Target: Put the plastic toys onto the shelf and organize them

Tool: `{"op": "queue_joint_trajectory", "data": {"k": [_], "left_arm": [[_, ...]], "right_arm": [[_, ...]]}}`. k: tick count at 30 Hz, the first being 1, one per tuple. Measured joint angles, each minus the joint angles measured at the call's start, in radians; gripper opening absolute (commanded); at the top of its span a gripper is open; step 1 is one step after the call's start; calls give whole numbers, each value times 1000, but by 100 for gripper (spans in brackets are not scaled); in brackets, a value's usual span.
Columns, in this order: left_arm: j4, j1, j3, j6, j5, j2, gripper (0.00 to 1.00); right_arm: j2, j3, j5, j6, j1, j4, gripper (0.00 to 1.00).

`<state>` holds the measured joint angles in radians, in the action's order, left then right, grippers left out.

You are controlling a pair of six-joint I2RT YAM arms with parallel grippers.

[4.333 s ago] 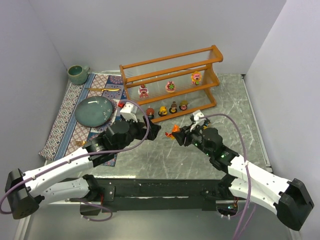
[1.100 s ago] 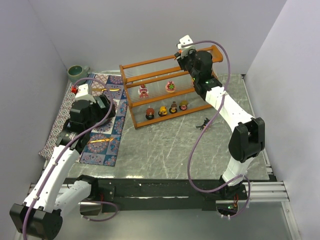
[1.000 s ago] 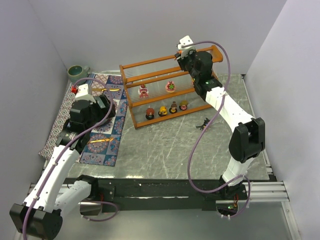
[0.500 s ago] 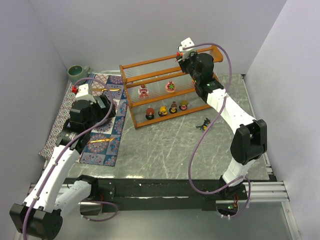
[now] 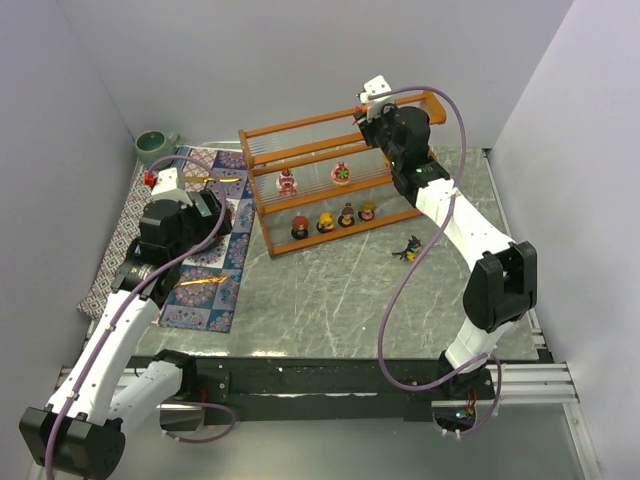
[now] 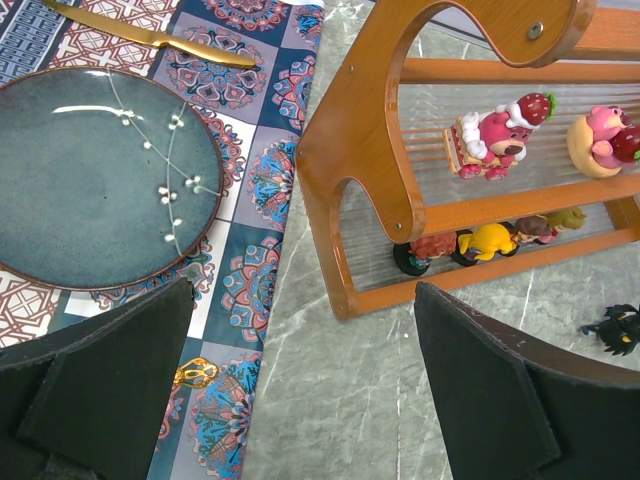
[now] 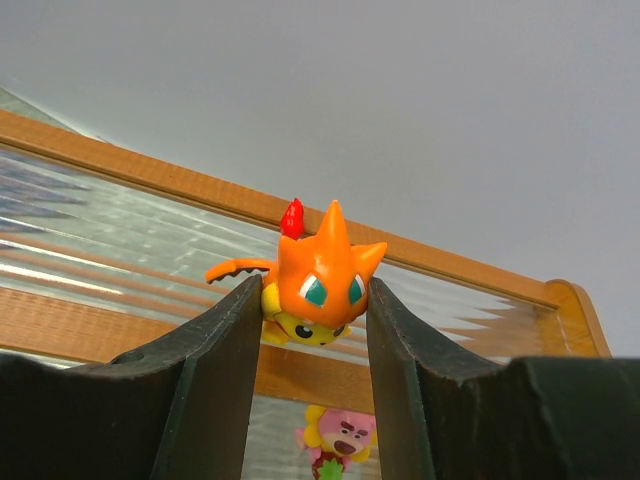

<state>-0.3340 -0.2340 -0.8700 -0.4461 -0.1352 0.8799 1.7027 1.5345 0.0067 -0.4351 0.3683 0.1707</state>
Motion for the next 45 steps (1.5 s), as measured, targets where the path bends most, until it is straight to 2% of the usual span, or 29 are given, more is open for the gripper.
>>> {"op": "queue_joint_trajectory", "data": {"k": [14, 21, 28, 34, 45], "left_arm": [[0, 0, 0, 0, 7, 0, 97], [0, 0, 0, 0, 7, 0, 97], [0, 0, 0, 0, 8, -3, 97], [2, 0, 6, 0, 8, -14, 97], [9, 0, 11, 0, 23, -21, 97]], "right_arm": [[-6, 0, 46, 46, -6, -14, 21], [-7, 0, 172, 102, 3, -4, 19], [-6, 7, 363, 145, 48, -1, 20], [32, 87, 539, 146, 106, -8, 20], [150, 241, 670, 176, 134, -94, 22]]}}
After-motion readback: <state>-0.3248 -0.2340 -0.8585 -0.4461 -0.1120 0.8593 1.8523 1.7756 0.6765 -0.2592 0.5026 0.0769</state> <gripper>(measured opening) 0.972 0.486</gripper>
